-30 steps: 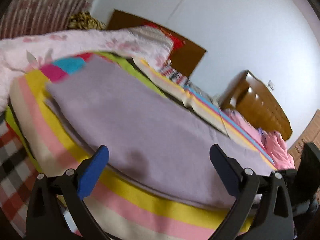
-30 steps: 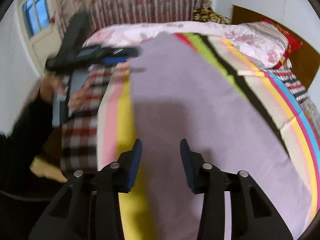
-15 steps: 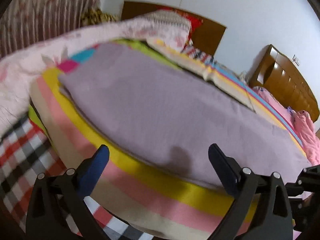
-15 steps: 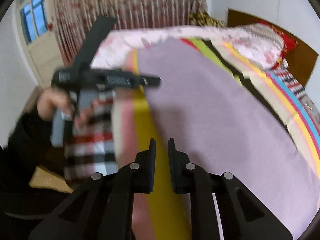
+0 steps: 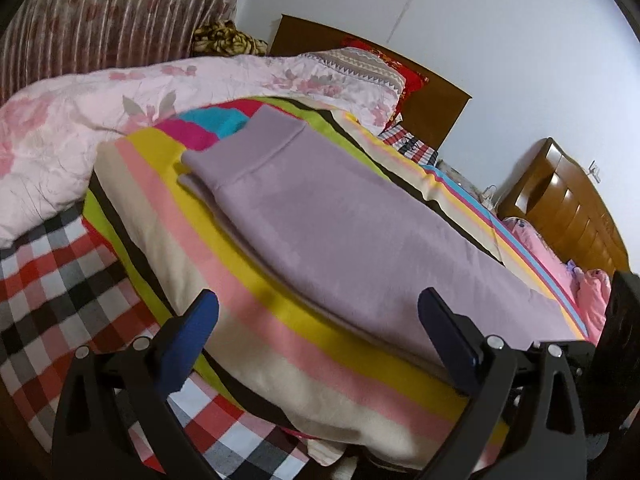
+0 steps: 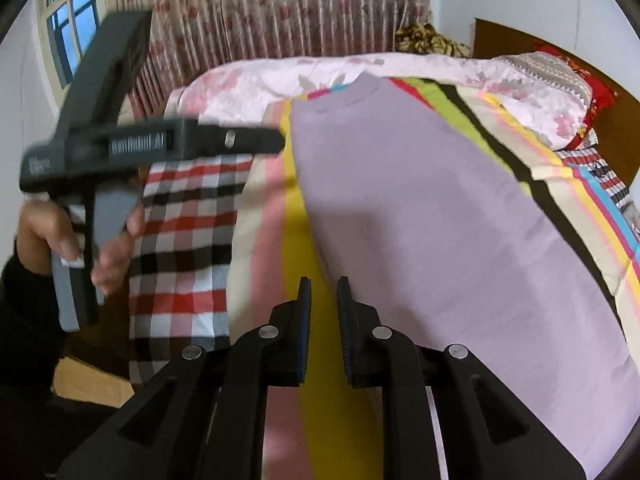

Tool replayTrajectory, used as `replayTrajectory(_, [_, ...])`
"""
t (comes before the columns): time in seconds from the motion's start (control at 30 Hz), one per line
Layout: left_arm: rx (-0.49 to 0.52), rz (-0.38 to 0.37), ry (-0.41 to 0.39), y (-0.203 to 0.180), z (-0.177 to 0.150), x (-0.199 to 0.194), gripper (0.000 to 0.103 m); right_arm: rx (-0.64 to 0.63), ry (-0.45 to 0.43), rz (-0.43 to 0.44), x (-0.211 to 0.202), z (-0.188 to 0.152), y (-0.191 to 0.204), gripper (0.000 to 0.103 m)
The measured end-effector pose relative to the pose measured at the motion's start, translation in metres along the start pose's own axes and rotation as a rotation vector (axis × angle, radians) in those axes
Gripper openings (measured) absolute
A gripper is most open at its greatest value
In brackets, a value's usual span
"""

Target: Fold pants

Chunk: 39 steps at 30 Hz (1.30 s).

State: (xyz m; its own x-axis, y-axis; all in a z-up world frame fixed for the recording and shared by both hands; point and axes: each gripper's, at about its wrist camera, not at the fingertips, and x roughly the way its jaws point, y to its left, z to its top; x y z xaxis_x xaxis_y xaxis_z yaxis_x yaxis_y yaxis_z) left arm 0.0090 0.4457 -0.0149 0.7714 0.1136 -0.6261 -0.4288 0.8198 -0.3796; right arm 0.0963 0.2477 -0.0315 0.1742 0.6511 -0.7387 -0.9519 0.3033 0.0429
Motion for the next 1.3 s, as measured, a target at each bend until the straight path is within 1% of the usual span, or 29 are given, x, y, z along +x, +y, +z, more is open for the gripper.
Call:
replayTrajectory(0.1, [-0.008,-0.009,0.017,0.002,-0.006,0.004,0.100,-0.025,0.038,-0.023,0.012,0.000,0.000,0.016])
replayTrajectory(0.17, [-0.007,-0.015,0.021,0.001,-0.009,0.004,0.100,-0.037,0.033,-0.032,0.014,-0.001,0.000,0.016])
replayTrajectory(0.23, [-0.002,-0.016,0.027,0.000,-0.011,0.004,0.100,-0.022,0.032,-0.024,0.013,0.001,-0.003,0.016])
replayTrajectory(0.33, [-0.004,-0.016,0.034,0.003,-0.014,0.005,0.100,-0.014,0.017,-0.037,0.007,0.002,-0.003,0.016])
replayTrajectory(0.4, [-0.014,-0.021,0.038,0.004,-0.015,0.005,0.100,-0.031,0.029,-0.065,0.009,0.003,-0.001,0.017])
replayTrajectory(0.43, [-0.021,-0.024,0.039,0.005,-0.015,0.006,0.100,-0.040,0.047,-0.077,0.013,0.001,-0.001,0.024])
replayTrajectory(0.47, [-0.028,-0.030,0.042,0.005,-0.016,0.006,0.100,-0.041,0.055,-0.071,0.015,0.000,-0.001,0.028])
replayTrajectory(0.5, [-0.033,-0.038,0.045,0.006,-0.016,0.007,0.100,-0.035,0.049,-0.044,0.015,-0.001,-0.001,0.036])
replayTrajectory(0.53, [-0.038,-0.043,0.047,0.006,-0.016,0.007,0.100,-0.029,0.050,-0.036,0.015,-0.001,-0.002,0.041])
replayTrajectory(0.6, [-0.036,-0.039,0.047,0.006,-0.016,0.007,0.100,-0.045,0.047,-0.052,0.013,-0.001,0.002,0.041])
replayTrajectory(0.7, [-0.044,-0.037,0.047,0.008,-0.017,0.007,0.100,-0.069,0.050,-0.086,0.013,-0.003,0.004,0.033])
replayTrajectory(0.77, [-0.050,-0.037,0.051,0.010,-0.017,0.007,0.100,-0.029,0.047,-0.047,0.011,-0.002,-0.003,0.033])
replayTrajectory(0.8, [-0.051,-0.036,0.053,0.010,-0.017,0.007,0.100,-0.003,0.046,-0.011,0.009,-0.002,-0.007,0.032])
replayTrajectory(0.83, [-0.051,-0.036,0.054,0.011,-0.017,0.007,0.100,-0.002,0.046,0.000,0.008,-0.002,-0.008,0.023])
replayTrajectory(0.9, [-0.052,-0.036,0.057,0.011,-0.018,0.008,0.100,-0.037,0.053,-0.040,0.010,-0.002,-0.006,0.011])
replayTrajectory(1.17, [-0.056,-0.048,0.070,0.009,-0.019,0.011,0.100,-0.090,0.041,-0.081,0.013,-0.003,0.001,0.012])
replayTrajectory(1.27, [-0.060,-0.051,0.066,0.009,-0.019,0.009,0.100,-0.113,0.039,-0.111,0.013,-0.002,0.005,0.006])
replayTrajectory(1.3, [-0.063,-0.053,0.064,0.009,-0.018,0.009,0.100,-0.107,0.025,-0.113,0.010,-0.001,0.005,0.003])
